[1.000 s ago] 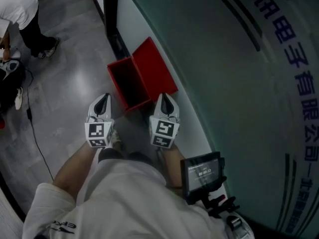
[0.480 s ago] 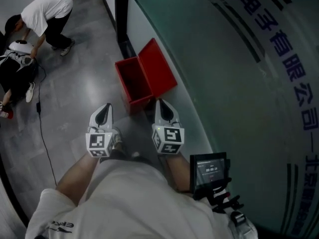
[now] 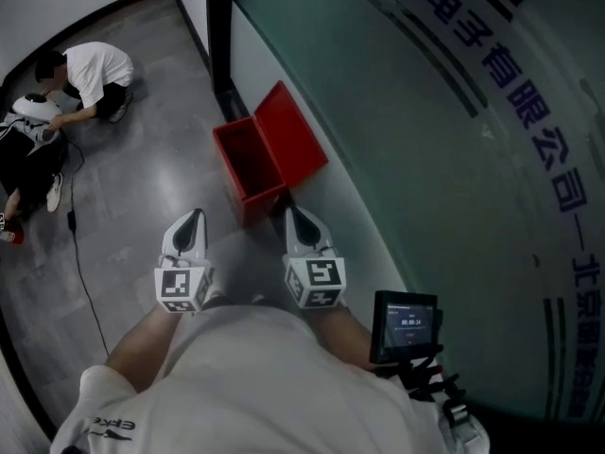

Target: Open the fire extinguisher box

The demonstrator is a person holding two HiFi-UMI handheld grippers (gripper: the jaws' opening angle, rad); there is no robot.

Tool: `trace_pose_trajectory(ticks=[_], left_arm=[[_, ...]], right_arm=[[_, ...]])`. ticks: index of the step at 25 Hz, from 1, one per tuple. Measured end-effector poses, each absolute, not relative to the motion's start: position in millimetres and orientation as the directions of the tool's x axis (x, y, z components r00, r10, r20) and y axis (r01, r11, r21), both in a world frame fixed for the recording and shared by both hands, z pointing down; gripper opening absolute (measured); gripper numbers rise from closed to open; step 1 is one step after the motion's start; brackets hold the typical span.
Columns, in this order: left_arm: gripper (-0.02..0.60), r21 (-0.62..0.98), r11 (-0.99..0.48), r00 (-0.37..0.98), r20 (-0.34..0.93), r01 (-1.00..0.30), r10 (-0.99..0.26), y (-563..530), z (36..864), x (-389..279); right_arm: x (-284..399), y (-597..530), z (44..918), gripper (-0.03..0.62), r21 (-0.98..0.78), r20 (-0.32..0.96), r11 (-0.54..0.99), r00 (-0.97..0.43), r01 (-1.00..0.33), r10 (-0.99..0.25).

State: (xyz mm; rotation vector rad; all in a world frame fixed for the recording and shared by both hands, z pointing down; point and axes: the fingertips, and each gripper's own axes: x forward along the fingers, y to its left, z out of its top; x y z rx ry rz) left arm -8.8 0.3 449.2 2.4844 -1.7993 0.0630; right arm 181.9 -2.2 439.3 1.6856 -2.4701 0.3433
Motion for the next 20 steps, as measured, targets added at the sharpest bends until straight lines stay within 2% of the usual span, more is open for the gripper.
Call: trace_pose_trajectory(ticks=[20], left_arm=[[0.002, 0.085, -0.339, 0.346, 0.087, -0.937, -0.934, 26.3, 454.0, -48.7]], right_arm=[[146.1, 38.4, 441.9, 0.012, -0.12, 0.253, 0.304, -0.326, -0.945, -0.911]])
